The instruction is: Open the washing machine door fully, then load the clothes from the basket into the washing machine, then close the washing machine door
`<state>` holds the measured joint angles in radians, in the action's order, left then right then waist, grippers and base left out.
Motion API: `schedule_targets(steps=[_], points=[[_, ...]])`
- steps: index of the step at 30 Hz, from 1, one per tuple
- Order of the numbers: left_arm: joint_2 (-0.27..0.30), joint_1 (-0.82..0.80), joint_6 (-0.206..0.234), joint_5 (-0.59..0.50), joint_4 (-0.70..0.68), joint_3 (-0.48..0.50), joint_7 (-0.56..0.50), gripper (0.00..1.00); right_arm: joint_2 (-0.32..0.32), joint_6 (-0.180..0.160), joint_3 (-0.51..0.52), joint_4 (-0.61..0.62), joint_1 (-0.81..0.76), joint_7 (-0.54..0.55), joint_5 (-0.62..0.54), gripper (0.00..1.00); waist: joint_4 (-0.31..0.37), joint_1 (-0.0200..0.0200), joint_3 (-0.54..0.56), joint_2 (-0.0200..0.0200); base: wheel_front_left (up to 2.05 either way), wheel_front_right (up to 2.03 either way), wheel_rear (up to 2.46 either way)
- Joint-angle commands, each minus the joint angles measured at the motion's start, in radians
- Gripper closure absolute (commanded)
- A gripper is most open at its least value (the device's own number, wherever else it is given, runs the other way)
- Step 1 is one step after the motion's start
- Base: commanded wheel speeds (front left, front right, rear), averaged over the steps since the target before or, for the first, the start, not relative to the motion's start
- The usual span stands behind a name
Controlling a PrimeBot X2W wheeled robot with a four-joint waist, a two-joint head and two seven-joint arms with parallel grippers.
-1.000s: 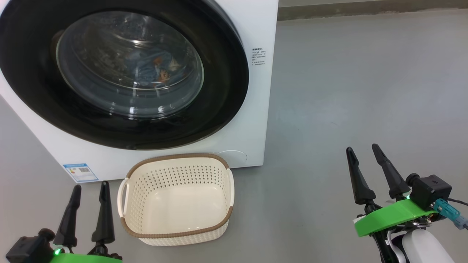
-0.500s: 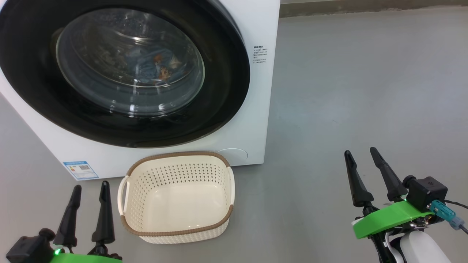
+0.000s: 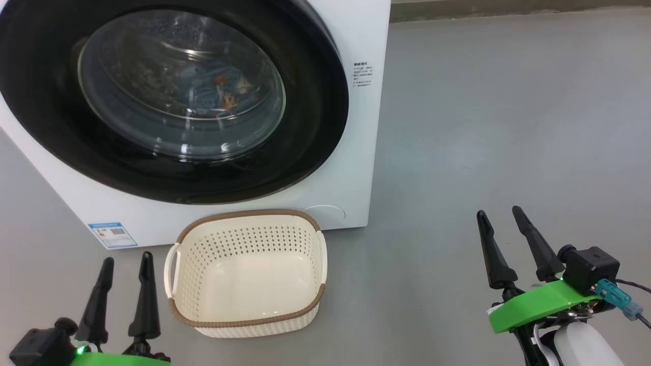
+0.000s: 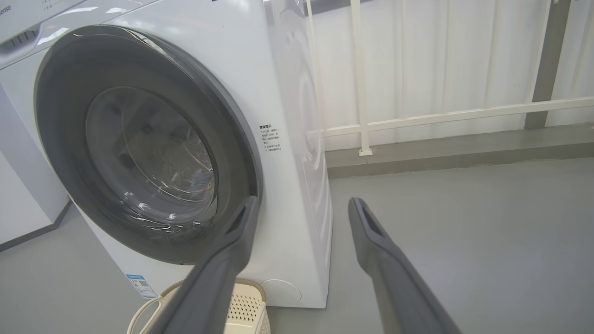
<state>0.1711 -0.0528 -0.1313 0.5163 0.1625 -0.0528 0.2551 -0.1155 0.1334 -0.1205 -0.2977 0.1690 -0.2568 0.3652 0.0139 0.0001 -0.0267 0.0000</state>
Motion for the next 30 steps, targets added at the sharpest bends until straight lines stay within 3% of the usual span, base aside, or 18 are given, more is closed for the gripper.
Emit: schedule_targets(steps=[1, 19, 20, 30], points=[[0.025, -0.027, 0.001, 0.0, -0.018, 0.031, 0.007, 0.0, -0.001, -0.003, -0.018, 0.02, 0.007, -0.005, -0.011, 0.0, -0.001, -0.0001, 0.0, 0.0, 0.0, 0.0, 0.0], [0.038, -0.025, 0.001, 0.04, -0.008, 0.003, 0.007, 0.0, -0.002, -0.003, -0.028, 0.005, 0.009, -0.005, 0.0, 0.0, -0.002, -0.0001, 0.007, 0.0, 0.0, 0.0, 0.0], [0.012, 0.0, 0.0, 0.037, 0.01, -0.03, 0.0, 1.0, 0.0, 0.0, -0.006, -0.016, 0.0, 0.0, 0.004, 1.0, -0.002, -0.0001, 0.007, 0.0, 0.0, 0.0, 0.0], [-0.022, 0.016, 0.0, 0.098, 0.056, -0.031, -0.021, 1.0, 0.019, 0.0, 0.005, -0.058, -0.034, 0.021, 0.074, 1.0, -0.002, 0.0015, 0.01, 0.0, 0.0, 0.0, 0.0]])
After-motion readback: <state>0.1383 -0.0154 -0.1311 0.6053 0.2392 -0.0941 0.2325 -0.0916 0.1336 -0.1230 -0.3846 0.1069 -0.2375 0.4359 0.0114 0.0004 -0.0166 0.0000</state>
